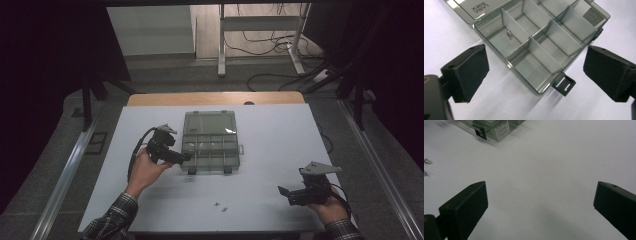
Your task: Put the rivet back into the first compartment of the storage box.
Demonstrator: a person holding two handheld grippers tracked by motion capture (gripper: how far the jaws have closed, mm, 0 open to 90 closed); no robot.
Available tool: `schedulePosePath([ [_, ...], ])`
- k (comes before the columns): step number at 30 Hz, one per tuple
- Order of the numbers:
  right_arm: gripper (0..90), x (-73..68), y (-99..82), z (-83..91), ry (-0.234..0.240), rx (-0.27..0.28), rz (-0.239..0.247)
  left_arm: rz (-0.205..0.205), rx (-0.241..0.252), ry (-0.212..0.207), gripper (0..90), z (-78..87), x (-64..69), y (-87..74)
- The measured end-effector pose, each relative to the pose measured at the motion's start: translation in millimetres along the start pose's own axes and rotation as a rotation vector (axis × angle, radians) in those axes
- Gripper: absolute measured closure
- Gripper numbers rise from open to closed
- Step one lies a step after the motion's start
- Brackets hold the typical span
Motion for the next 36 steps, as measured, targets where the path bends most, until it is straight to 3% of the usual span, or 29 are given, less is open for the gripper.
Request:
schedulePosePath([
  [9, 0.0, 0.1, -0.2, 0.2, 0.0, 0.0, 0.0, -0.034, -0.005, -0.004, 0.0, 5.0, 10.8, -9.9],
  [17, 0.0, -0.1, -0.2, 0.3, -0.002, -0.001, 0.003, -0.033, -0.009, -0.038, 0.0, 8.9, 12.9, -19.3],
  [24, 0.0, -0.3, -0.1, 0.2, -0.001, -0.003, 0.006, -0.039, -0.013, -0.032, 0.0, 12.1, 16.6, -26.8],
  [28, 0.0, -0.4, -0.1, 0.3, -0.003, -0.004, 0.008, -0.064, -0.013, -0.021, 0.0, 13.9, 23.5, -30.4],
  [32, 0.0, -0.7, -0.2, 0.0, -0.003, -0.007, 0.013, -0.103, 0.013, -0.075, 0.0, 16.4, 31.0, -35.5],
  [36, 0.0, -0.8, -0.4, -0.5, -0.003, -0.009, 0.016, -0.125, 0.001, -0.07, 0.0, 16.1, 37.1, -41.7],
])
Point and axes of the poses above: each handheld gripper's, and its own axes: z roughly backward along the jaws, y roughly out of its top, x roughly to its right, the point moved 1 cm from there along -z, roughly forward along the jaws, and after that the axes turned 1 degree about -z, right-handed, at the moved point
